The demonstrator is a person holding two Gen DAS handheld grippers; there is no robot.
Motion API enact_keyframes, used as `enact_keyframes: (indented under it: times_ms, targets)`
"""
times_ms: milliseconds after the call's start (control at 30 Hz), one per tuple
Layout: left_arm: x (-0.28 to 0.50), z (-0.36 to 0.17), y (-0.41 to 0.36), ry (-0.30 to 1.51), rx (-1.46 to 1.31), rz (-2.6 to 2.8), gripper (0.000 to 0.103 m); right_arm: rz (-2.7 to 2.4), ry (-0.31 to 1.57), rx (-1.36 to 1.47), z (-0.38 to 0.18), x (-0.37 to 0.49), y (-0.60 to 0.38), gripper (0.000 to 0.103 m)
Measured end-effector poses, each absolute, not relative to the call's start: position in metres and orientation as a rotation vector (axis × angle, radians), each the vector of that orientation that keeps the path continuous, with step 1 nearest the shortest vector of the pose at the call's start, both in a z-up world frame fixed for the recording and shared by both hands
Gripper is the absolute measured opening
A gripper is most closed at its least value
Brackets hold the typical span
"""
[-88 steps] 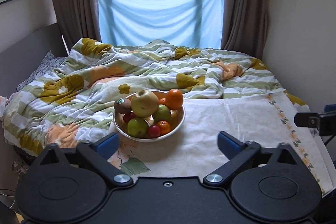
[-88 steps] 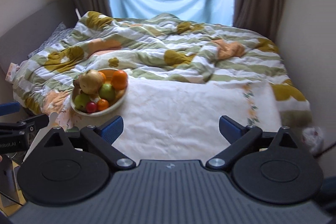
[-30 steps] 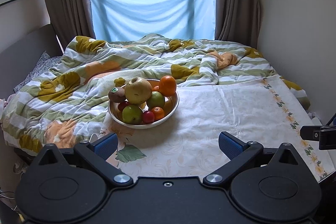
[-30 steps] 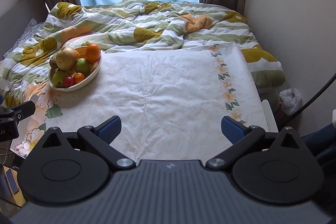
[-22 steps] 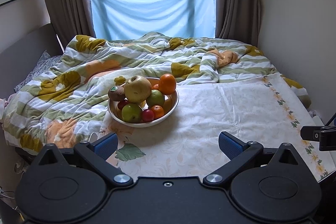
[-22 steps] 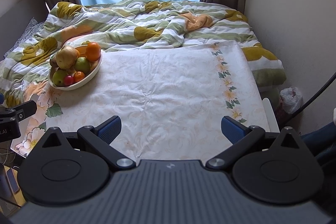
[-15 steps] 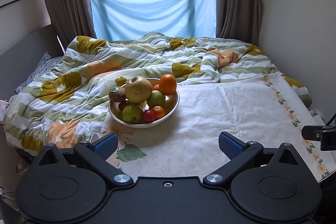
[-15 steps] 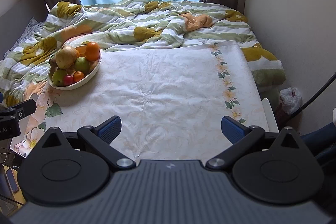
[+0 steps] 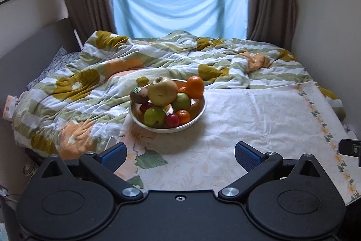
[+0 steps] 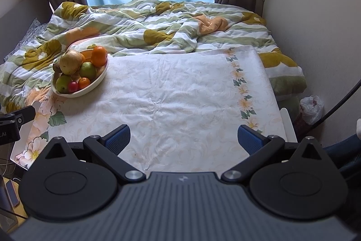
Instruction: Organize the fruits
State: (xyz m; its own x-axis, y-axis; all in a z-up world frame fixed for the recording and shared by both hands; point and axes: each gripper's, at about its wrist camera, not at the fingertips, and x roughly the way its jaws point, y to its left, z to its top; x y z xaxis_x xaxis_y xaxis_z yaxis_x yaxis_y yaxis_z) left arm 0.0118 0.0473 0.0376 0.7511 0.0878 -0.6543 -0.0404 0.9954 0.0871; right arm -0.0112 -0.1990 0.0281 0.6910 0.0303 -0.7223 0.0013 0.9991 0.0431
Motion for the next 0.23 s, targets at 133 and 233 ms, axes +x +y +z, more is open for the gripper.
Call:
enact_keyframes:
  times_ms: [133, 233]
  targets:
    - [0.0117, 0.0362, 0.0478, 0.707, 0.065, 0.067, 0.103, 0.015, 0.809, 0.042, 0.0285, -0.0113, -0.1983, 0.103]
    - [0.0162, 0.0348, 0.0515, 0.723, 0.035, 0.052, 0.103, 0.016, 0.814, 0.040, 0.0276, -0.0083, -0.2013, 0.103]
